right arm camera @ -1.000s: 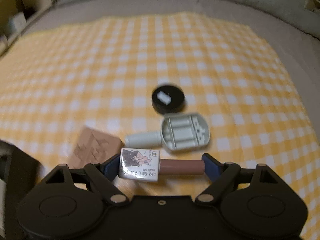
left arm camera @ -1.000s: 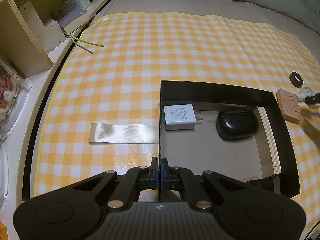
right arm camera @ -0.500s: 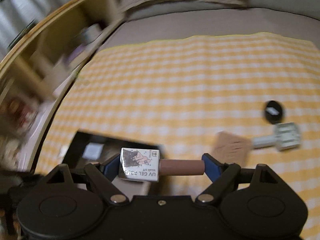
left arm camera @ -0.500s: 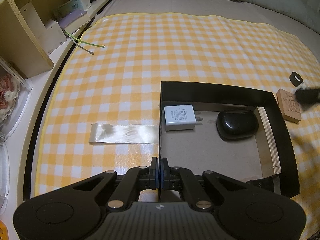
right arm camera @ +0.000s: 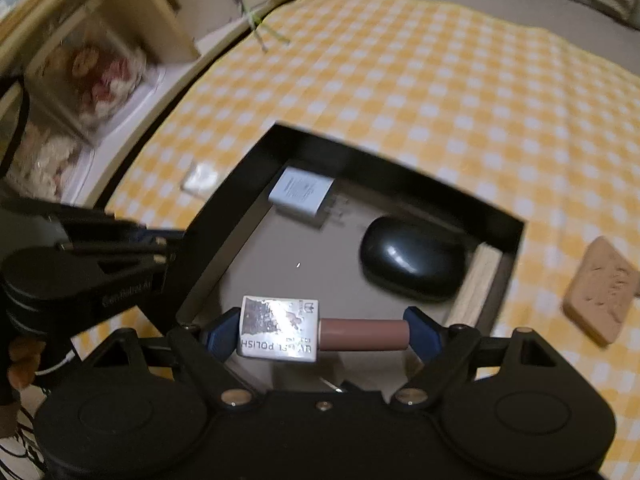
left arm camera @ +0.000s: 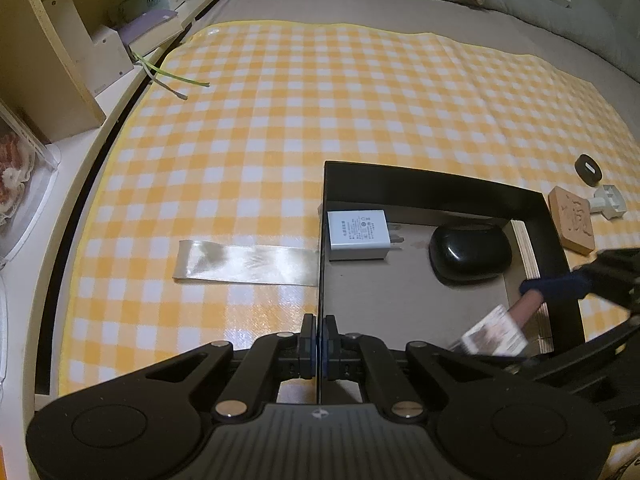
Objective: Organize rigid objects
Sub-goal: 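Carry the nail polish bottle with the right gripper into the box and release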
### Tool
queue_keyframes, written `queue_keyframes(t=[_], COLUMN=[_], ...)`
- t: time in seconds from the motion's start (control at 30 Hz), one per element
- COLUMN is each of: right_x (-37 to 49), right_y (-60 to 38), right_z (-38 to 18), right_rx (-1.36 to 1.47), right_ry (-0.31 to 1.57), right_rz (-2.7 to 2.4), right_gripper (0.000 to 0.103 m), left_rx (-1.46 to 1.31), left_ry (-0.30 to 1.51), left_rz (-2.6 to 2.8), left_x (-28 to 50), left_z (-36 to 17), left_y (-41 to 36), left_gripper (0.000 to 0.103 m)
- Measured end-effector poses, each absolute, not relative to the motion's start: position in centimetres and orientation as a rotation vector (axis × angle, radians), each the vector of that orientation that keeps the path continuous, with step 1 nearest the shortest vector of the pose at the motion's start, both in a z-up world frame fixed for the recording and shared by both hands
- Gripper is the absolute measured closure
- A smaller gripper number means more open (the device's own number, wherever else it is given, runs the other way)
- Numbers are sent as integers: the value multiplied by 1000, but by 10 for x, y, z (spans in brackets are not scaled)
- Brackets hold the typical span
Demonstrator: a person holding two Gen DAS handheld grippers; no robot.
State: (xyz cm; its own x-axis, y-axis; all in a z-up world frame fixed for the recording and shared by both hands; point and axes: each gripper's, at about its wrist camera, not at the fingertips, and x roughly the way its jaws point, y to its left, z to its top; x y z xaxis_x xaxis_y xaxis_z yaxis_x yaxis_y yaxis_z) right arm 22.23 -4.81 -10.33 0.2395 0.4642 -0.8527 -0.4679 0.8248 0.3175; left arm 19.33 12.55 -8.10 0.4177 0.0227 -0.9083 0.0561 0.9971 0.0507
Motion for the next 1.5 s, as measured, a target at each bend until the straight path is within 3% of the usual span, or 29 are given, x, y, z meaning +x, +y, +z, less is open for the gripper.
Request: queue_keyframes(t=[0.33, 1.0, 1.5], right_x=[218, 213, 207], right_y=[-28, -37, -62], right_z=[-131, -126, -71], right_rx=[-75, -66, 21], right_ry=[1249, 1270, 1090], right_rz=[658, 611, 642], right_gripper=[16, 12, 12], left_rx=[77, 75, 66], left_ry=[1140, 1151, 1152], left_rz=[-20, -1, 1], left_x=[193, 192, 193], left_z=[-81, -81, -81], left_y=[125, 125, 127], left_gripper=[100, 100, 100])
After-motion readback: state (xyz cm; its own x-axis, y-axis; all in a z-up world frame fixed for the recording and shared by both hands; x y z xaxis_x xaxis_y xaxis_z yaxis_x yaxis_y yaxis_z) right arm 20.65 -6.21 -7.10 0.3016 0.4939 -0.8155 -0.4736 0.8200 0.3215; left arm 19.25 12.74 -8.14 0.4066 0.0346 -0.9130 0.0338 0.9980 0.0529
